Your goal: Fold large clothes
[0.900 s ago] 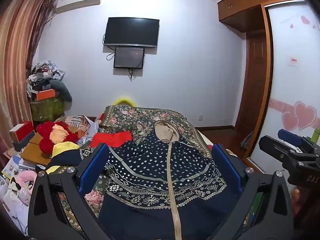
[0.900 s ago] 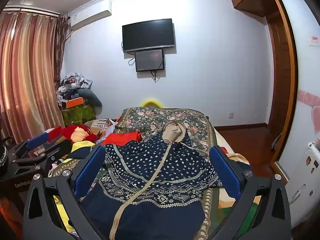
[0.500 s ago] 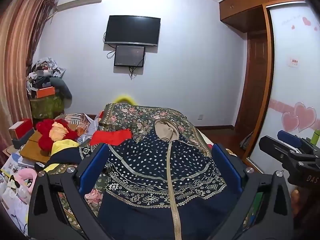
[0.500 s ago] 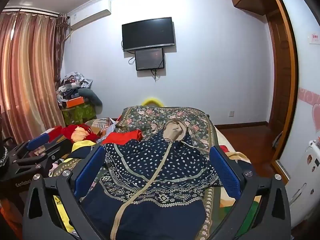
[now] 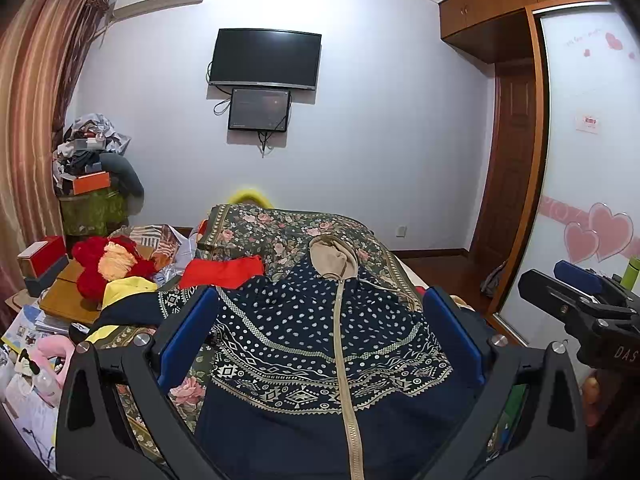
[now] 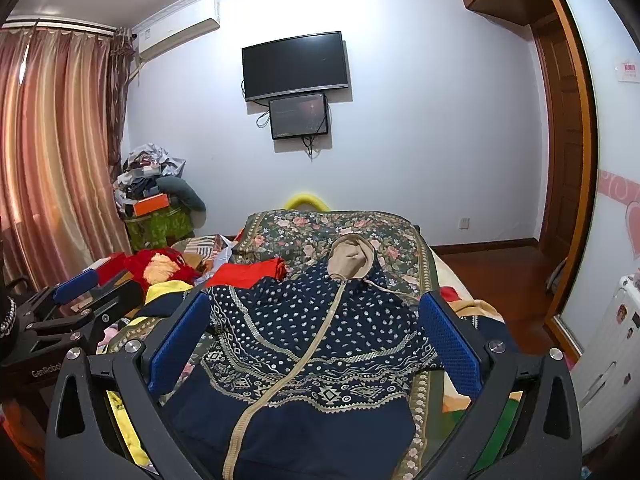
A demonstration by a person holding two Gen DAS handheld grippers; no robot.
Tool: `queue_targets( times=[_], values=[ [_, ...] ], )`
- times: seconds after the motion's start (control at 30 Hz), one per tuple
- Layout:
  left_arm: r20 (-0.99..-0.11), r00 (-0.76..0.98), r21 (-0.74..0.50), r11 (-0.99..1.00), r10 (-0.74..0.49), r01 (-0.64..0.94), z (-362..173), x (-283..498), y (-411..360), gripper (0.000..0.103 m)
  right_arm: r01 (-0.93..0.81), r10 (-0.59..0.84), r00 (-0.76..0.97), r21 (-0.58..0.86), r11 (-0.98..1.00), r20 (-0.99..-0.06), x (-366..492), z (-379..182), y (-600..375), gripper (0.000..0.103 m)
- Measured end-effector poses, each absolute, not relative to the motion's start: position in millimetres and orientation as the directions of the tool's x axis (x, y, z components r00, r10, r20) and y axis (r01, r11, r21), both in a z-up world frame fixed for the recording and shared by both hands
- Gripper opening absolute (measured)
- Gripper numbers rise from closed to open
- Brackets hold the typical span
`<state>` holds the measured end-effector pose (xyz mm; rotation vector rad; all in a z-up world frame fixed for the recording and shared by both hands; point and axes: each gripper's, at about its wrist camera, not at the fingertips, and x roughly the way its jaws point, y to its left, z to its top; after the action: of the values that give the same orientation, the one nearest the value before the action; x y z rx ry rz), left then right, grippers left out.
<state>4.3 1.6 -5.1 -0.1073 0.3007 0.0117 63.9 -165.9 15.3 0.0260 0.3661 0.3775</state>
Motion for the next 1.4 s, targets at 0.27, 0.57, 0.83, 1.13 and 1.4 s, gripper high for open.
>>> queue_targets(
  times=[0.27, 0.57, 0.83, 1.13, 1.4],
  values=[
    [-0.296, 0.955, -0.097, 0.995, -0.007, -0.022, -5.5, 1.4, -0.8, 0.103, -0.356, 0.367, 0.863, 0.099, 0.929, -0.347, 62.8, 15.3, -166.1, 0.103],
    [-0.301, 0.953, -0.091, 0.996, -0.004, -0.024, -4.7, 3.4, -0.9, 0.103, -0.357, 0.369, 0.860, 0.101, 0.929, -0.353, 64.6, 15.5, -166.5, 0.103],
    [-0.308, 0.951, -0.094, 0.995, -0.004, -0.026, -5.4, 6.3, -0.8, 0.103, -0.355, 0.368, 0.858, 0.106, 0.929, -0.359, 66.0, 15.3, -165.9, 0.103],
    [-0.308, 0.951, -0.092, 0.995, -0.002, -0.028, -5.7, 5.9, -0.1, 0.103, -0.355, 0.370, 0.856, 0.108, 0.928, -0.362, 67.4, 15.4, -166.4, 0.103],
    [-0.310, 0.951, -0.094, 0.995, -0.002, -0.029, -6.1, 5.6, 0.7, 0.103, -0.356, 0.369, 0.855, 0.107, 0.928, -0.364, 68.9, 14.7, -166.0, 0.103]
  ],
)
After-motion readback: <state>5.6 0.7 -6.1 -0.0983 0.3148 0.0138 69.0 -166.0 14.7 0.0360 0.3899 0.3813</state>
